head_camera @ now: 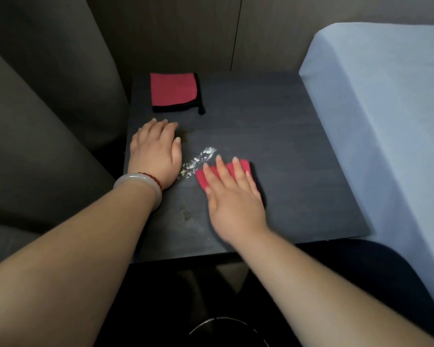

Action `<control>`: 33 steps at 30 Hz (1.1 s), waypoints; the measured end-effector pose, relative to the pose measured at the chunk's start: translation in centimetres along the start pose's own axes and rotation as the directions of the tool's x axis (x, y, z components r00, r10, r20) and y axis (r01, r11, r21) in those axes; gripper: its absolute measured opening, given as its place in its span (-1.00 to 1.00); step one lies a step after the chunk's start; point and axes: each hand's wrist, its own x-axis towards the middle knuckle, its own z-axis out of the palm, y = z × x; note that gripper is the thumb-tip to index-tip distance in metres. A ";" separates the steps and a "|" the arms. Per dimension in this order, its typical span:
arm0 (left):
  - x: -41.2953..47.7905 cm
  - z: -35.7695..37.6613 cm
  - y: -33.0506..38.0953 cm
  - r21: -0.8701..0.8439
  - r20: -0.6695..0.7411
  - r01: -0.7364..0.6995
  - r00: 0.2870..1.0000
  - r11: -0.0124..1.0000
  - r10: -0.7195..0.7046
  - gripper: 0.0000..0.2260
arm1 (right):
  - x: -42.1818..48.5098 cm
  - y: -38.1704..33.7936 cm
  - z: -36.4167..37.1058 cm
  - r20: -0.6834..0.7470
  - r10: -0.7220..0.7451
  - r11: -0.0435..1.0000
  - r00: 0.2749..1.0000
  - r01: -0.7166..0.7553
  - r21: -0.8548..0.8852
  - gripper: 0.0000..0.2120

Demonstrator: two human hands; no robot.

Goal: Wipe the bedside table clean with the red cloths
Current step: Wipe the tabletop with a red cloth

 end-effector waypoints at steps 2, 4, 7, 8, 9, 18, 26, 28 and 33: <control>0.0 0.0 0.0 0.008 0.008 0.002 1.000 1.000 -0.002 -0.60 | 4.8 1.1 -0.4 0.031 0.033 0.999 0.999 -0.033 0.004 -0.52; 0.0 -0.1 0.0 0.017 0.009 0.012 1.000 1.000 -0.012 -0.61 | 9.1 1.4 -0.8 0.079 0.084 0.996 0.993 -0.085 0.010 -0.51; 0.1 -0.1 0.0 0.011 0.010 0.022 1.000 1.000 -0.022 -0.61 | 9.6 0.9 -0.6 0.064 0.105 0.994 0.992 -0.107 0.019 -0.51; 0.1 -0.1 -0.1 0.011 0.014 0.019 1.000 1.000 -0.019 -0.61 | 8.0 0.7 -0.5 0.046 0.091 0.995 0.995 -0.092 0.033 -0.51; 0.1 -0.1 -0.1 0.010 0.018 0.015 1.000 1.000 -0.016 -0.60 | 5.8 0.6 -0.3 0.020 0.077 0.996 0.997 -0.078 0.044 -0.51; 0.0 0.2 -0.2 -0.011 -0.010 0.020 1.000 1.000 -0.020 -0.57 | 8.6 0.0 -0.3 -0.009 0.134 0.991 0.991 -0.133 0.029 -0.51; 0.2 0.1 -0.2 -0.016 0.006 0.020 1.000 1.000 -0.020 -0.53 | 7.7 0.7 -0.2 -0.007 0.145 0.988 0.989 -0.144 0.047 -0.51; 0.2 0.2 -0.2 -0.011 0.014 0.017 1.000 1.000 -0.016 -0.53 | 2.0 0.1 -0.1 -0.023 0.134 0.990 0.991 -0.133 0.050 -0.49; 0.0 0.0 -0.1 -0.018 0.004 0.020 1.000 1.000 -0.020 -0.53 | 0.6 -0.4 -0.3 0.020 0.149 0.988 0.989 -0.150 0.025 -0.49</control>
